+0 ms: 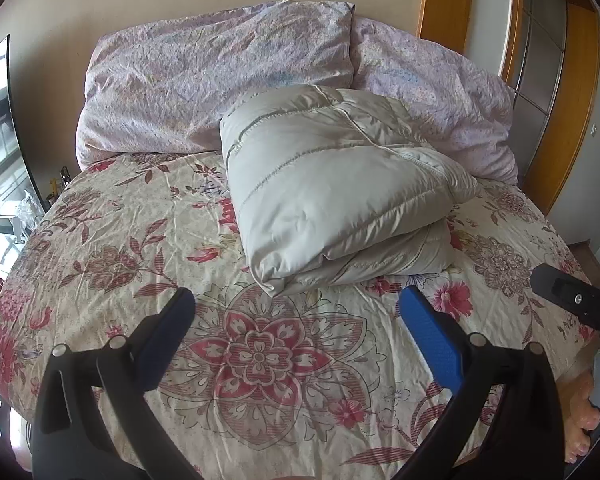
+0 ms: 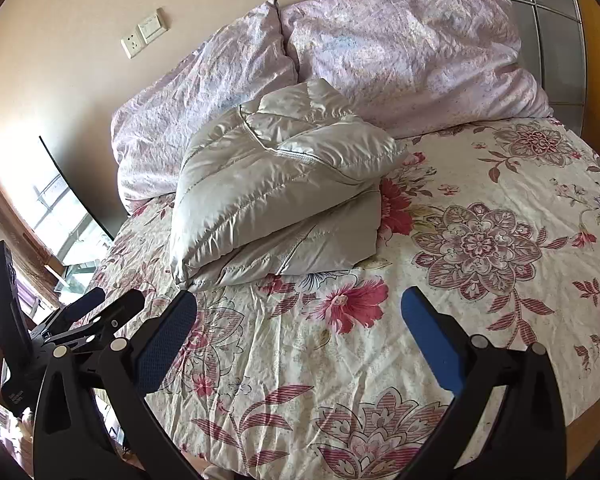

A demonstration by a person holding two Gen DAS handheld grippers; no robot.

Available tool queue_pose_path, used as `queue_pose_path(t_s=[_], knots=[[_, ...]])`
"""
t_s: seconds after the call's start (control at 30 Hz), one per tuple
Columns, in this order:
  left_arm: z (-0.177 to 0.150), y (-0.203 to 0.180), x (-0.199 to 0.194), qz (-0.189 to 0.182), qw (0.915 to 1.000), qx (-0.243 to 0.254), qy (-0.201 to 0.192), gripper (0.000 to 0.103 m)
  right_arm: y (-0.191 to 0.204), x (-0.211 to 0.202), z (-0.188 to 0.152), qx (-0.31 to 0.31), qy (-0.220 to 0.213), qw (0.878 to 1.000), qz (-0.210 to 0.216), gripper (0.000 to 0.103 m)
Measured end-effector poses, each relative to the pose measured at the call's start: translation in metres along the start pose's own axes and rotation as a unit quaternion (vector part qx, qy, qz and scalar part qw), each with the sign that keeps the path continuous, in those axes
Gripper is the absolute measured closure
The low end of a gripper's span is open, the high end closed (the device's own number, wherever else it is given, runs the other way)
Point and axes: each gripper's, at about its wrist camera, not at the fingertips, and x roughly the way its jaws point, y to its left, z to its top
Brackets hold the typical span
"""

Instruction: Fold large clothes

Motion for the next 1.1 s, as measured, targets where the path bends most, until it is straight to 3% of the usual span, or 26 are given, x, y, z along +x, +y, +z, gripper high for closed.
queue_pose_path(t_s=[0.13,1.1], knots=[[0.0001,-0.001,-0.0002,-0.003,1.0,0.002,-0.001,0.002,-0.0018,0.0022,0.0011,0.01,0.009,1.0,0.016,0.001],[-0.0023,-0.0017,0.0032,-0.002,1.0,0.004,0.001,0.002,0.0009,0.003,-0.0001,-0.006,-0.002,1.0,-0.008,0.001]])
